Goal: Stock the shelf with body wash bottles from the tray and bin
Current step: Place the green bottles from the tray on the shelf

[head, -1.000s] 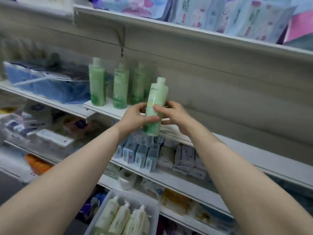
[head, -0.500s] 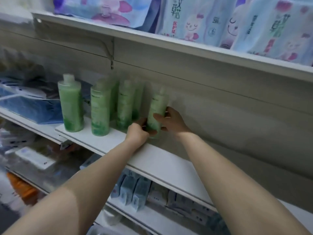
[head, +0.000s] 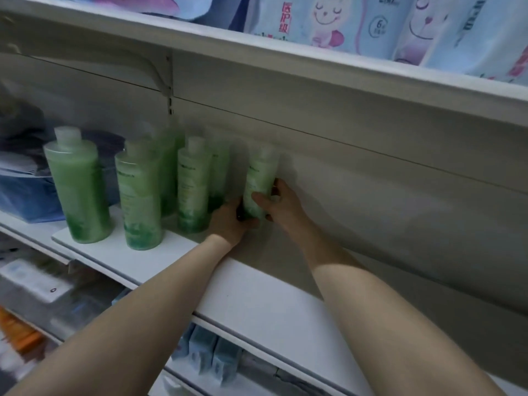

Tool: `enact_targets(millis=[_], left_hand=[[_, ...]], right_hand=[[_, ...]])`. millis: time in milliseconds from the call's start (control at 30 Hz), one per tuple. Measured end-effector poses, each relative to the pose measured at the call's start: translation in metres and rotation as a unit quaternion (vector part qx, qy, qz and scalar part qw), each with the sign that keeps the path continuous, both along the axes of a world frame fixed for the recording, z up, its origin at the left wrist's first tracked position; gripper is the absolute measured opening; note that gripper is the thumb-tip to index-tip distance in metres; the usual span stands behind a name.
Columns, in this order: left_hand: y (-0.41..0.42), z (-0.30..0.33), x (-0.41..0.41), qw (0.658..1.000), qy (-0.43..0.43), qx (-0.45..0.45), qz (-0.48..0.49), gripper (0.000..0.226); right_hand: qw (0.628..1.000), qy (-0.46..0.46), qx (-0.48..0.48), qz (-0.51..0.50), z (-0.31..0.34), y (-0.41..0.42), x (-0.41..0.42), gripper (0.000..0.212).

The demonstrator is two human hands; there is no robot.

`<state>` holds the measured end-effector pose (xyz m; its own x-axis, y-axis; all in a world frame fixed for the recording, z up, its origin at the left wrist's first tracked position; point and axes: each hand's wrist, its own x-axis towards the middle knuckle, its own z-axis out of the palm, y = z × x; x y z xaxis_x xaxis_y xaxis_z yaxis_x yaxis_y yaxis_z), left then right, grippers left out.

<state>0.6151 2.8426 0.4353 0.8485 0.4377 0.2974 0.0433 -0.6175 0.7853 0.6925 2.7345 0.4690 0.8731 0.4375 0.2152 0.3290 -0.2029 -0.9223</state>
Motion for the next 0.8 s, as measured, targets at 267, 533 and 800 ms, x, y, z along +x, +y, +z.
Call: enact_targets(millis=[267,533,800], left_hand=[[0.005,-0.002,0.007,1.0,0.007,0.008,0.008,0.054],[0.003,-0.005,0.009,0.998,-0.002,0.015,0.057,0.055],[0.006,-0.003,-0.004,0.998,0.033,0.03,0.041,0.042]], right_hand=[[1.0,0.013,0.011,0.014,0.003,0.004,0.0,0.045],[0.999,0.023,0.003,0.025,0.001,0.009,-0.004,0.047],[1.0,0.005,-0.022,0.004,0.002,0.012,-0.015,0.037]])
